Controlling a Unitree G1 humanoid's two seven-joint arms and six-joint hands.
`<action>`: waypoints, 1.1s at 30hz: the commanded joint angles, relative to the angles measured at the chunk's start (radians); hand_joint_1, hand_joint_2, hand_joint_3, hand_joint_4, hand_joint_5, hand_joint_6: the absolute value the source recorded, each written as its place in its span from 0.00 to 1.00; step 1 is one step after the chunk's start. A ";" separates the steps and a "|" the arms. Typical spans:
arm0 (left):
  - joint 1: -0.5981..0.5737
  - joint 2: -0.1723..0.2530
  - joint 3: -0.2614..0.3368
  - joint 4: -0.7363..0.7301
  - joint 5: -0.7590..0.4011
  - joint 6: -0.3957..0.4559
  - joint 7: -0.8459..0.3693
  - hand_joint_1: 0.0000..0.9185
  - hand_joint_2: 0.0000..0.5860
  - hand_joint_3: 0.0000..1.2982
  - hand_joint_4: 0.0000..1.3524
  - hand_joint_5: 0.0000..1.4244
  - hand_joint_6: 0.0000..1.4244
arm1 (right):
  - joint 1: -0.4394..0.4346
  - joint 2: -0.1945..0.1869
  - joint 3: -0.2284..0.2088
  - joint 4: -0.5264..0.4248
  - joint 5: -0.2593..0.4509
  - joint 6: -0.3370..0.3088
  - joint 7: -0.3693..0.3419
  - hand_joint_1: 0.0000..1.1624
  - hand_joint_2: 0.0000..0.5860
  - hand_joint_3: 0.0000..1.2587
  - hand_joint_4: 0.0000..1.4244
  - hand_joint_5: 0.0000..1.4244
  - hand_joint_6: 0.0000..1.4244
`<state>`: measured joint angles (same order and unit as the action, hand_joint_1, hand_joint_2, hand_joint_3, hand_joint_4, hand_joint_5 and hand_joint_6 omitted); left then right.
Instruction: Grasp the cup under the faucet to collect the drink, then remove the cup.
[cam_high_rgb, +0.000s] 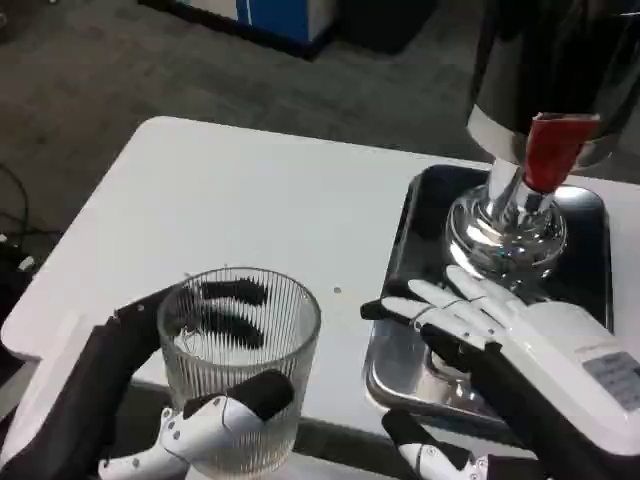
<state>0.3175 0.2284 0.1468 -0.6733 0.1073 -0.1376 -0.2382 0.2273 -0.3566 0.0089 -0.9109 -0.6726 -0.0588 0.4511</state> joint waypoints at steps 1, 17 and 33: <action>0.032 -0.010 -0.002 -0.044 -0.021 -0.011 0.013 0.41 0.46 0.42 0.47 0.37 0.18 | 0.012 0.005 -0.004 -0.025 0.005 0.004 -0.004 0.41 0.77 0.15 0.07 0.00 0.00; 0.169 -0.022 0.061 -0.078 -0.062 -0.087 0.010 0.41 0.46 0.42 0.47 0.37 0.18 | 0.028 0.004 0.019 -0.041 0.003 0.005 0.002 0.40 0.78 0.15 0.07 0.00 0.00; 0.113 -0.015 0.029 -0.063 -0.043 -0.059 0.006 0.41 0.46 0.42 0.47 0.37 0.18 | 0.064 0.023 0.000 -0.069 0.009 0.004 -0.006 0.40 0.79 0.15 0.07 0.00 0.00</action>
<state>0.4458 0.2072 0.1900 -0.7261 0.0525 -0.1884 -0.2349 0.2803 -0.3361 0.0167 -0.9576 -0.6757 -0.0535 0.4516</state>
